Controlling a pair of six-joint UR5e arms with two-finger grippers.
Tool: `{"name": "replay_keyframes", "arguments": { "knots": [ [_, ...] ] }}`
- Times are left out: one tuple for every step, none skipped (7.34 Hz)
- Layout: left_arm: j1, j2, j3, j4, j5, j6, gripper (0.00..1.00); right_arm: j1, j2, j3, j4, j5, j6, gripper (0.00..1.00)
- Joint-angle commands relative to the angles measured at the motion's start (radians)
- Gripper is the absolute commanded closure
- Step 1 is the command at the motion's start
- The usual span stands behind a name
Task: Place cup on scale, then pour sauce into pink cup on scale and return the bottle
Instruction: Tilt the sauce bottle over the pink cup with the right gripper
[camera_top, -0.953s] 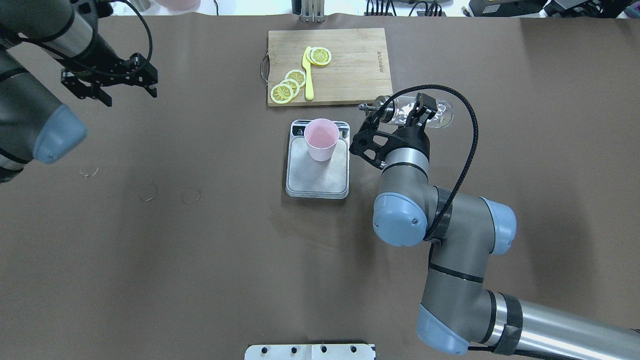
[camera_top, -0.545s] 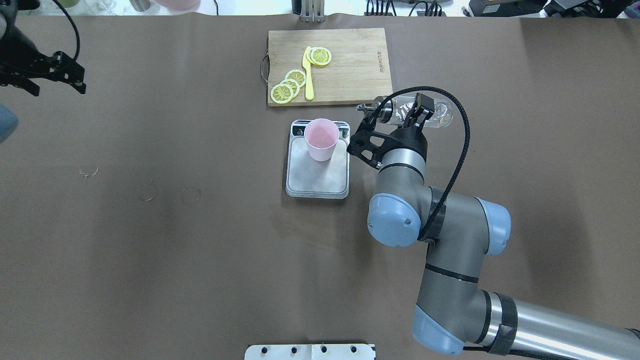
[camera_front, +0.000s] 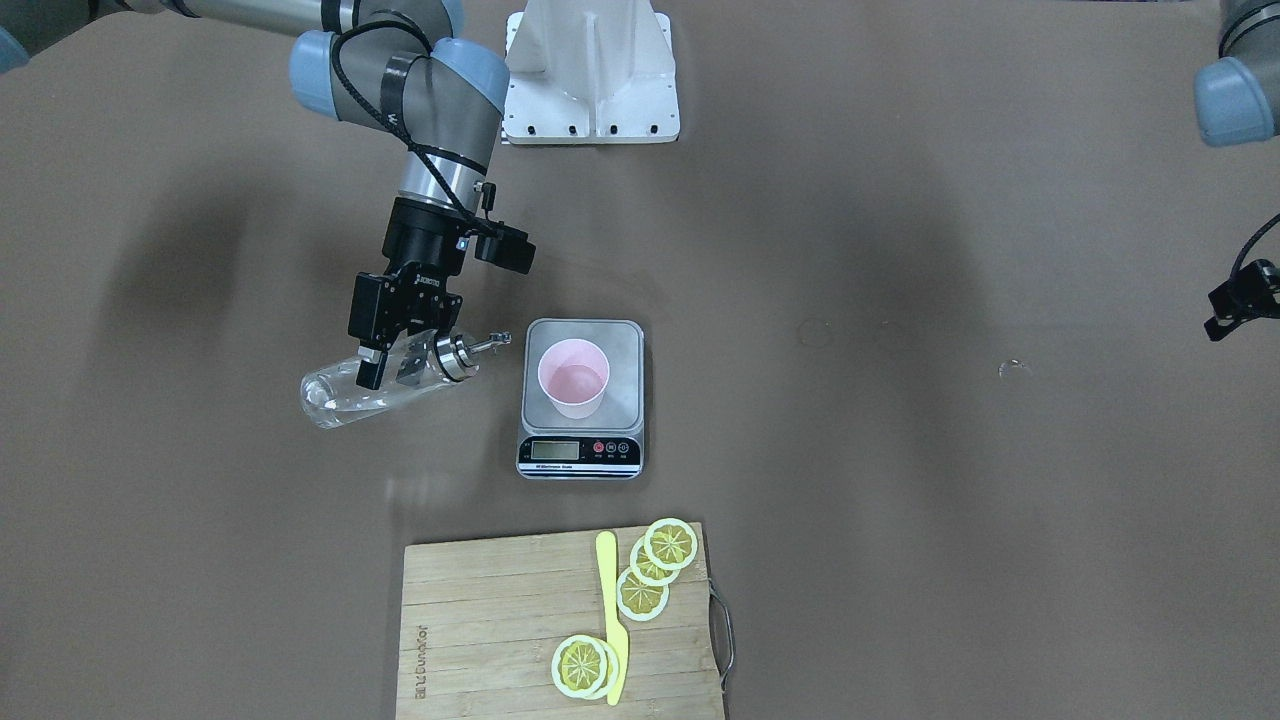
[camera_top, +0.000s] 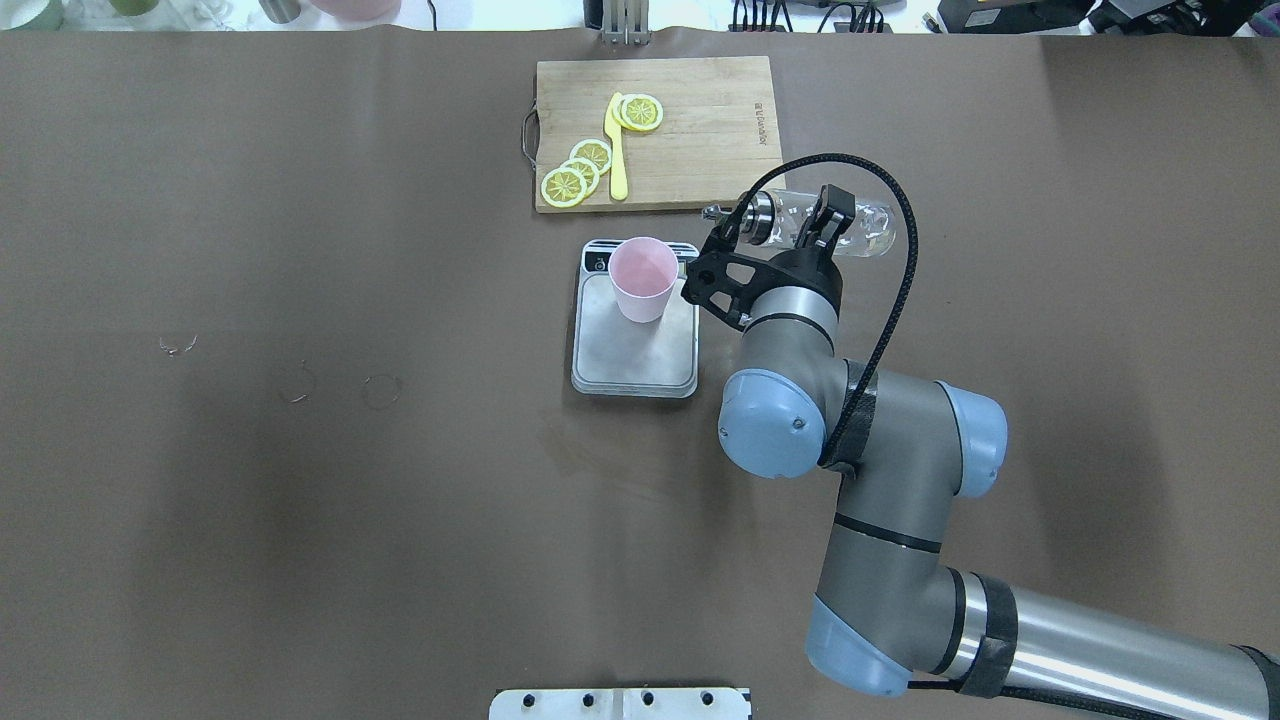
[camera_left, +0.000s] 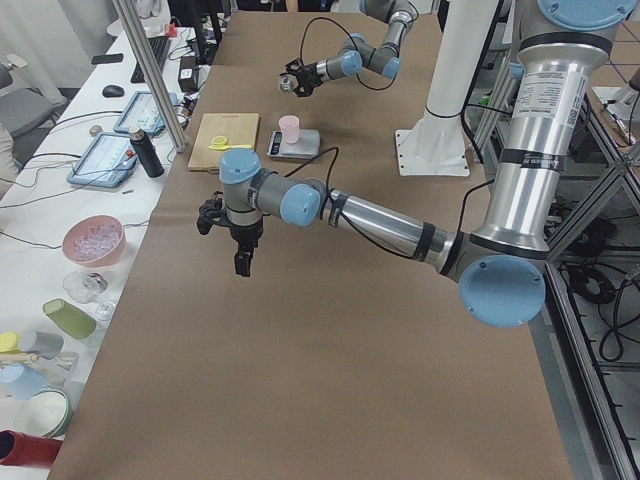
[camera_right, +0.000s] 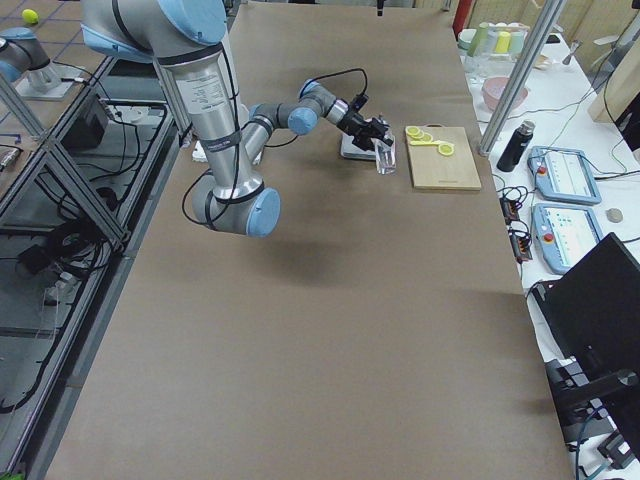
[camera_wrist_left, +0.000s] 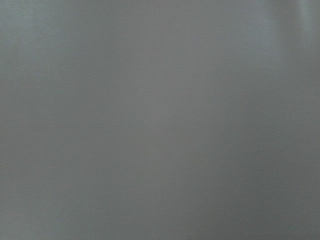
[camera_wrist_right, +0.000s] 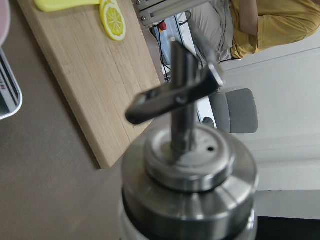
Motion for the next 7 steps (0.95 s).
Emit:
{"name": "replay_keyframes", "arguments": {
  "knots": [
    [-0.048,0.073,-0.034,-0.044,-0.030,0.082,0.02,0.001,0.012,-0.039,0.003,-0.005,-0.018,1.00],
    [-0.051,0.108,-0.029,-0.091,-0.031,0.169,0.02,0.001,0.027,-0.057,0.003,-0.008,-0.018,1.00],
    [-0.051,0.143,-0.028,-0.117,-0.031,0.177,0.02,0.001,0.059,-0.087,0.000,-0.016,-0.023,1.00],
    [-0.051,0.157,-0.026,-0.110,-0.033,0.174,0.02,-0.001,0.084,-0.115,-0.001,-0.018,-0.031,1.00],
    [-0.051,0.186,-0.017,-0.102,-0.081,0.159,0.02,-0.002,0.105,-0.134,-0.004,-0.042,-0.060,1.00],
    [-0.054,0.190,0.004,-0.104,-0.123,0.097,0.02,-0.008,0.131,-0.163,-0.012,-0.062,-0.090,1.00],
    [-0.062,0.190,0.007,-0.104,-0.123,0.092,0.02,-0.016,0.137,-0.166,-0.035,-0.083,-0.119,1.00]
  ]
}}
